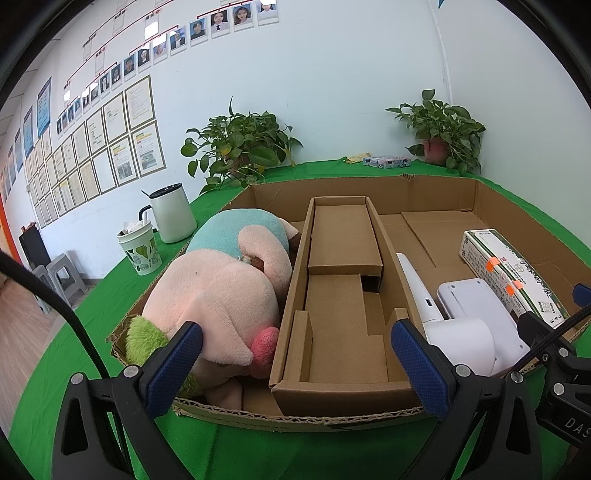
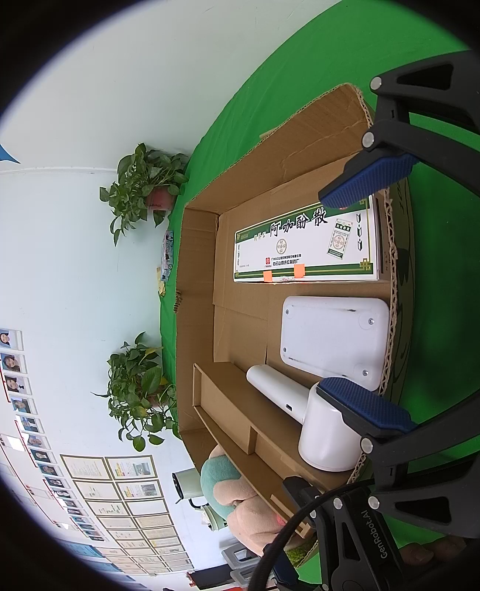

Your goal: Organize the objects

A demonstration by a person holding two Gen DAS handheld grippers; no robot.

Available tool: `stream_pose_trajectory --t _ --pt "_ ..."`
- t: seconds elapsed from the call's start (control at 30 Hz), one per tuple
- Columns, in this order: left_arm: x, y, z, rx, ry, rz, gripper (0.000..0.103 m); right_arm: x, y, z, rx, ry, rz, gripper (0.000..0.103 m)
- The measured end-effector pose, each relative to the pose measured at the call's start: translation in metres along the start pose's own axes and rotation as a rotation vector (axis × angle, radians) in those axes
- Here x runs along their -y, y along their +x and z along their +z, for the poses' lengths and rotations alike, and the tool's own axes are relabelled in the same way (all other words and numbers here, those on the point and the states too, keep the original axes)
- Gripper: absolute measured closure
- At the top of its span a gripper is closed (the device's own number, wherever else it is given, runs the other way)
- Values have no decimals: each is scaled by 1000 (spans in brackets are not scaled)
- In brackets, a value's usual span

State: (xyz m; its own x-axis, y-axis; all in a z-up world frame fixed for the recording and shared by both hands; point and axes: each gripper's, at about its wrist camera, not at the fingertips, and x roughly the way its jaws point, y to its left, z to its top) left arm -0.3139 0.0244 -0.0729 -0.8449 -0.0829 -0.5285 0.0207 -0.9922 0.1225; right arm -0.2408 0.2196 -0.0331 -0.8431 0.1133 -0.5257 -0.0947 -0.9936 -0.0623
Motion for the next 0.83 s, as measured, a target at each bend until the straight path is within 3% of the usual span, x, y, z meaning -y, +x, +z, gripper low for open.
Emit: stream_pose_trajectory --t 0.83 --pt "2 10 1 -1 0 0 0 -1 0 0 0 1 0 10"
